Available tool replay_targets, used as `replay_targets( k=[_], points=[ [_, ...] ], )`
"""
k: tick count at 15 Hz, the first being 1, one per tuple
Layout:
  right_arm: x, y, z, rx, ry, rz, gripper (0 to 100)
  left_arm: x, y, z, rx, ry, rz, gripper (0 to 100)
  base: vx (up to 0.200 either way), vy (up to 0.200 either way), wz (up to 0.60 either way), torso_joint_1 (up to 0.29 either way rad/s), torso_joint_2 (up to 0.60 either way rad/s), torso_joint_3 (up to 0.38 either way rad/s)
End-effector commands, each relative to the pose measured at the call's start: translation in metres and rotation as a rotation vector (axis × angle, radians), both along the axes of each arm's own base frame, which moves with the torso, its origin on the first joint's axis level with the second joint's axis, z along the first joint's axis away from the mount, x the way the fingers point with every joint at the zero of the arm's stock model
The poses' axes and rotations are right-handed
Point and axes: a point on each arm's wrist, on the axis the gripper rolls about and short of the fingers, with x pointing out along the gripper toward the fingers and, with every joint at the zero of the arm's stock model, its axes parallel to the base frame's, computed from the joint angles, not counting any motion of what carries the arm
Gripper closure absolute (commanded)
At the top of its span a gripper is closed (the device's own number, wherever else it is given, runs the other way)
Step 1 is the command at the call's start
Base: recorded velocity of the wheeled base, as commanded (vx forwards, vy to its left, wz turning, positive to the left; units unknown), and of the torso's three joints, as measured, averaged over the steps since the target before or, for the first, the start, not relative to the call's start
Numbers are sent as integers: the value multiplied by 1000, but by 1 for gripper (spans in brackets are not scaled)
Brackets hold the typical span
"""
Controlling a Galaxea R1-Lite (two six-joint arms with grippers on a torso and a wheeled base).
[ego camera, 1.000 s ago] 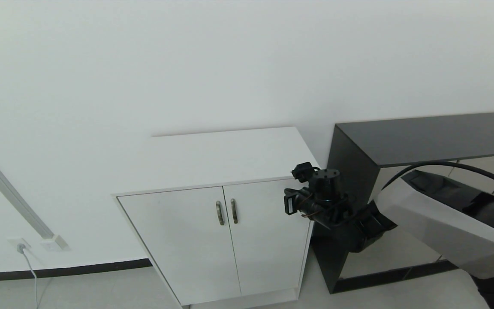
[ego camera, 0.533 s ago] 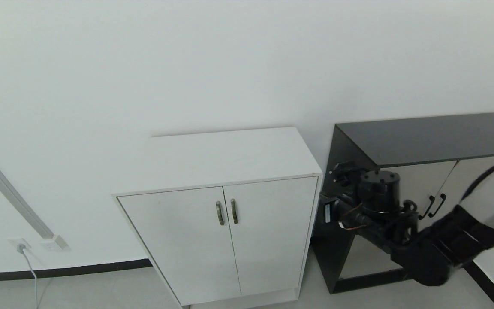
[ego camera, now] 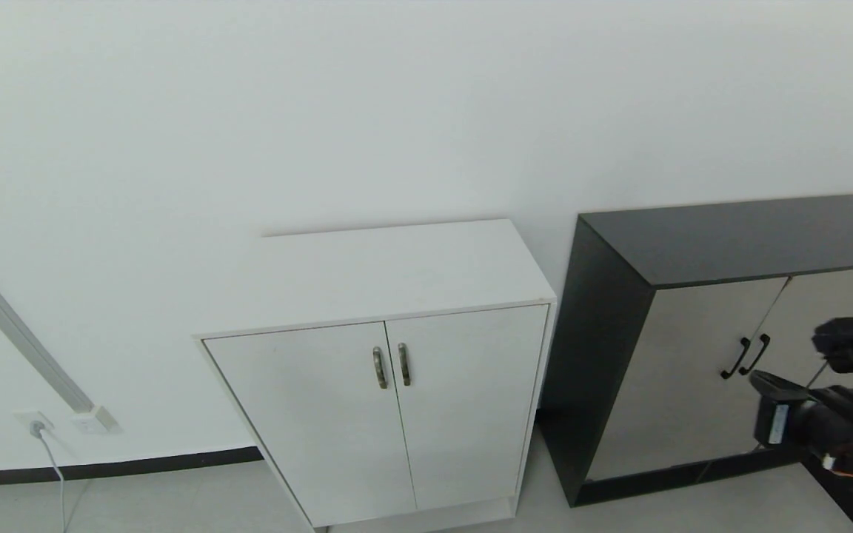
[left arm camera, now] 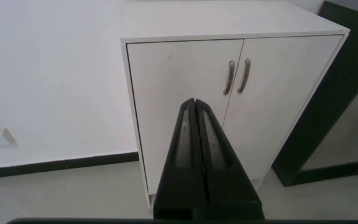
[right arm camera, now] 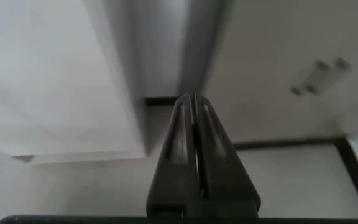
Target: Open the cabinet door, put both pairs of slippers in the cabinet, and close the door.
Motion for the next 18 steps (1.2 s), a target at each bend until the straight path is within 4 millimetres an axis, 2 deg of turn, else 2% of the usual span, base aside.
replay_targets(
  k=[1, 3, 5, 6, 10, 15, 18],
  points=[
    [-40, -34, 2, 5, -51, -161, 100, 0, 0, 0, -1, 1, 0, 100, 0, 0, 0, 0, 0, 0],
    [-58, -44, 3, 11, -77, -212, 100, 0, 0, 0, -1, 1, 2, 100, 0, 0, 0, 0, 0, 0],
    [-72, -45, 4, 11, -74, -214, 100, 0, 0, 0, -1, 1, 2, 100, 0, 0, 0, 0, 0, 0],
    [-89, -44, 4, 17, -64, -157, 100, 0, 0, 0, -3, 1, 0, 100, 0, 0, 0, 0, 0, 0],
    [-121, -43, 3, 34, -45, -48, 100, 0, 0, 0, -1, 1, 2, 100, 0, 0, 0, 0, 0, 0],
    [-164, -44, -16, 48, -37, 14, 100, 0, 0, 0, -1, 1, 0, 100, 0, 0, 0, 0, 0, 0],
    [-182, -43, -27, 63, -43, 85, 100, 0, 0, 0, -1, 1, 0, 100, 0, 0, 0, 0, 0, 0]
  ],
)
